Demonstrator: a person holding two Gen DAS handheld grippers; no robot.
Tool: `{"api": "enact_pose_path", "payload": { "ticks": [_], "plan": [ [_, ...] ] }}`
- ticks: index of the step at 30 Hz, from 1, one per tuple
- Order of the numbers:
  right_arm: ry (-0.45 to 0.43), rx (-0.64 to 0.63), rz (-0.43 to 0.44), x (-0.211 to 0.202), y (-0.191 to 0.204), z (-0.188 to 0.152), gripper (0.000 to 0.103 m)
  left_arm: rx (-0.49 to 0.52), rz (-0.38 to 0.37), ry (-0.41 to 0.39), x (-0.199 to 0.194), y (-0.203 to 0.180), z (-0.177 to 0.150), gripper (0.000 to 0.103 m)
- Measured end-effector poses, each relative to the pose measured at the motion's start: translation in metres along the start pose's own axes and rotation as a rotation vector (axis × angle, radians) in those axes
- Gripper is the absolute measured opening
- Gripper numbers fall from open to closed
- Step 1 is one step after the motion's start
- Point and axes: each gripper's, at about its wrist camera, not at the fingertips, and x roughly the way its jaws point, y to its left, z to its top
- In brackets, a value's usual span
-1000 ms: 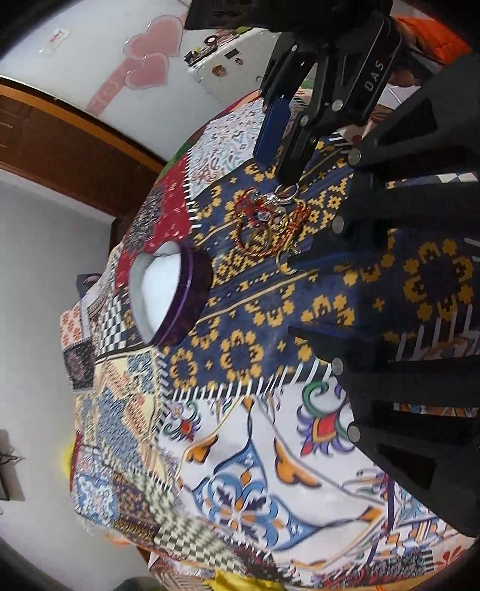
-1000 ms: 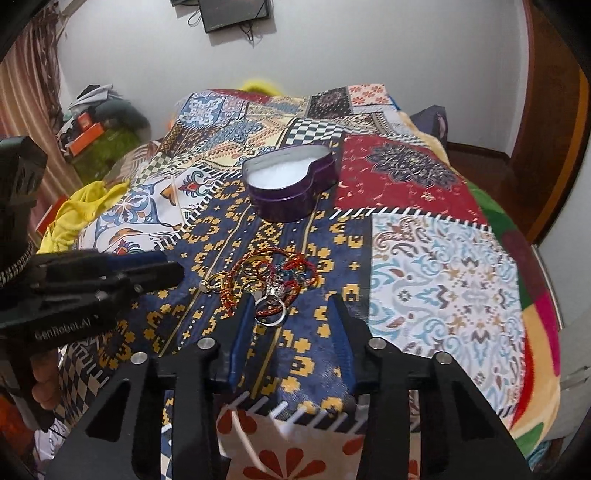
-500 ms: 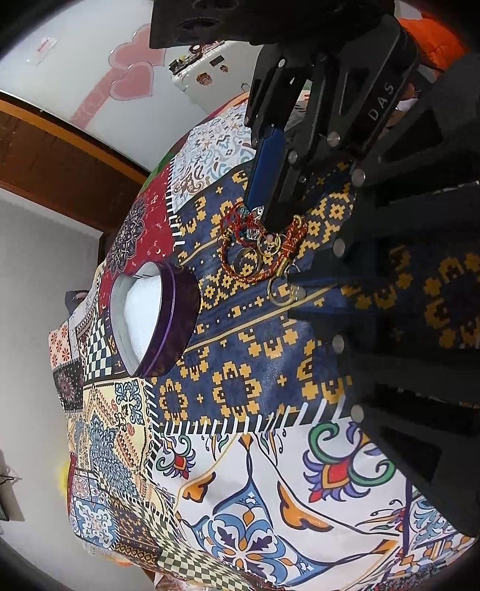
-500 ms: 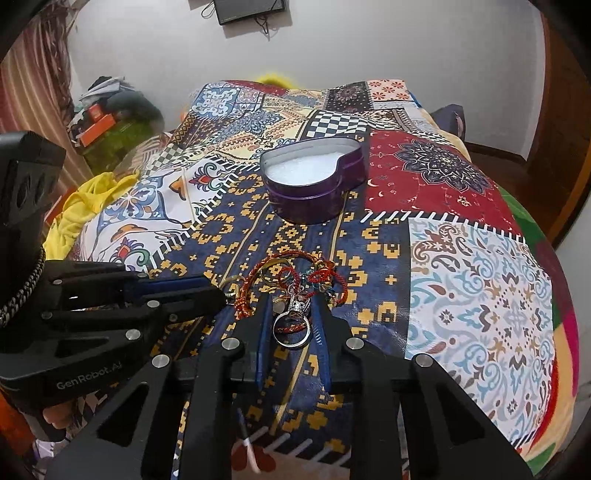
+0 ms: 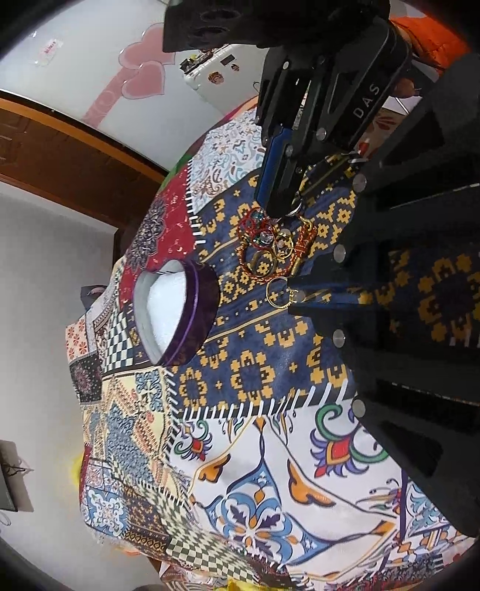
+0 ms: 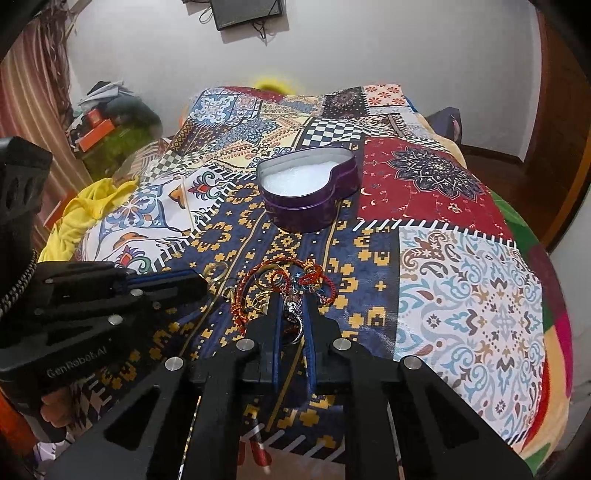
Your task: Organize jewelry
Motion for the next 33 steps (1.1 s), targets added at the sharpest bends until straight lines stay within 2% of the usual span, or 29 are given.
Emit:
{"api": "enact_pose_path", "payload": {
  "ticks": [2,19,23,27,31,33],
  "plan": [
    [0.008,0.012,0.006,-0.002,-0.001,0.001,0.01,0.0,0.005,-0.014,-0.006,0.0,-0.001,0.005],
    [-0.115,-0.008,-0.068,-0.036,0.001,0.023,0.009,-0.013,0.027,-0.137,-0.047,0.006,0.022,0.005],
    [-0.123,-0.011,-0.081,-0.038,-0.004,0.029,0.009,-0.017,0.023,-0.163,-0.051,0.008,0.034,0.005],
    [-0.076,-0.01,-0.069,-0.029,-0.006,0.029,0.01,-0.017,0.023,-0.17,-0.051,0.008,0.039,0.005],
    [0.002,0.032,-0.036,-0.013,-0.011,0.018,0.036,-0.018,0.018,-0.156,-0.045,0.009,0.036,0.005],
    [0.015,0.035,-0.038,-0.006,-0.01,0.011,0.036,-0.02,0.018,-0.142,-0.041,0.009,0.033,0.005]
  ]
}}
